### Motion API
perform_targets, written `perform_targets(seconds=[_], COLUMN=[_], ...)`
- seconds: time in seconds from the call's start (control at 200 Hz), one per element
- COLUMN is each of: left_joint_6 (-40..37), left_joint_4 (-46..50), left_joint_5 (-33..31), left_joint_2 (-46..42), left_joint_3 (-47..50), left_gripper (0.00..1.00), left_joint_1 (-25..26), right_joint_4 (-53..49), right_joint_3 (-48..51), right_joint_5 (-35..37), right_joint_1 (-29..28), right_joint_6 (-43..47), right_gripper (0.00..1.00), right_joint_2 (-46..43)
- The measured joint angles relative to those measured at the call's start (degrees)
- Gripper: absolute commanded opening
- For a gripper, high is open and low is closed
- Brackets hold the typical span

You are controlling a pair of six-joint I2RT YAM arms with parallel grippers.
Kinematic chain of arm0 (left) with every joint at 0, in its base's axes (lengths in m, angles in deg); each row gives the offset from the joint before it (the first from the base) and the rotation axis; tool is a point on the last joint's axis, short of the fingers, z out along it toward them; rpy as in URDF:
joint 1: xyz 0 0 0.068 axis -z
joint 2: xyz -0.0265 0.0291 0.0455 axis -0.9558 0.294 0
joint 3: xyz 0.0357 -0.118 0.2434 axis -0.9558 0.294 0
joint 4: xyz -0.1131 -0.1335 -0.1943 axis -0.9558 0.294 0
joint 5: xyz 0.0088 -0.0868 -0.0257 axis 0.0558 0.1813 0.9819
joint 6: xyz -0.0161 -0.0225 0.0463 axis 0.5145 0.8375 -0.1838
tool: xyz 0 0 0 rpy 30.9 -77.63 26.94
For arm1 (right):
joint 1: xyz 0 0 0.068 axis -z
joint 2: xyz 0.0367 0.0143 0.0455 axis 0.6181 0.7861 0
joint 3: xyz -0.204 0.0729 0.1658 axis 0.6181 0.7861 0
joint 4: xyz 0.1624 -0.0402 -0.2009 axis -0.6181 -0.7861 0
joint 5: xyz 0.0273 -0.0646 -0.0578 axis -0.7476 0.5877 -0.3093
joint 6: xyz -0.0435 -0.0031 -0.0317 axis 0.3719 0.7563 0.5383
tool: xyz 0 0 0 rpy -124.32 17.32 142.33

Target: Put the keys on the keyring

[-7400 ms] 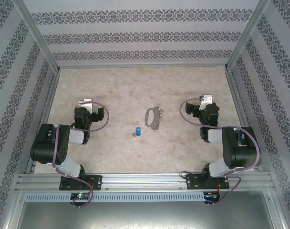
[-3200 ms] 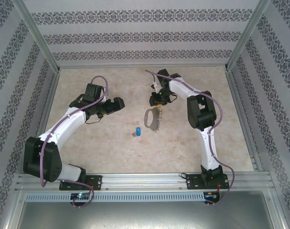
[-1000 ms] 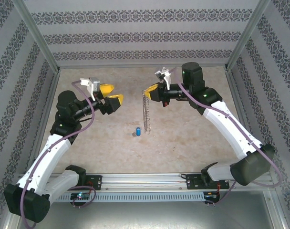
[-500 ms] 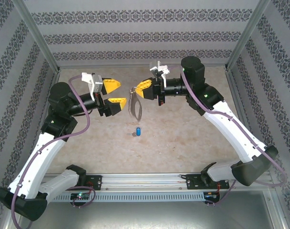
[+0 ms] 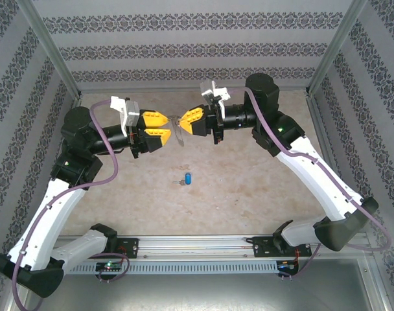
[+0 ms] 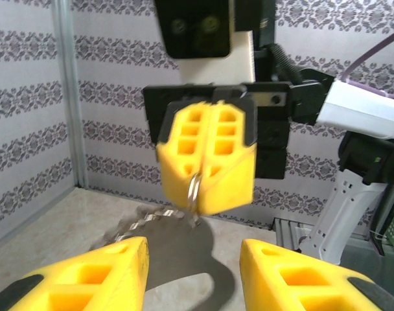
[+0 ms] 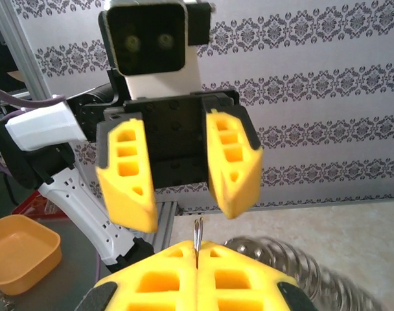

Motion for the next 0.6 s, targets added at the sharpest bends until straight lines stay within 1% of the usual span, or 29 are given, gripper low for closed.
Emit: perform_targets(seconds=[0.16, 0.45, 0.6], left_joint_6=[0.0, 1.0, 1.2], left_joint_4=[0.0, -0.2, -0.2], left_joint_5=[0.6, 2.0, 2.8], left_joint_2=[0.7, 2.9, 3.2], left_joint_3=[-0.7, -0.9, -1.9], left_gripper=[0.41, 0.26, 0.2], left_joint_1=[0.3, 0.7, 0.9], right_joint_4=[0.3, 0.5, 0.5], right_joint_3=[-0.7, -0.9, -0.9], right_joint_5=[-0.5, -1.1, -1.1], right_joint_1=[-1.0, -1.6, -1.6], right_joint_6=[-0.8, -1.0, -1.0], right_gripper=[0.0, 0.0, 0.0], right_joint_2=[0.6, 0.6, 0.7])
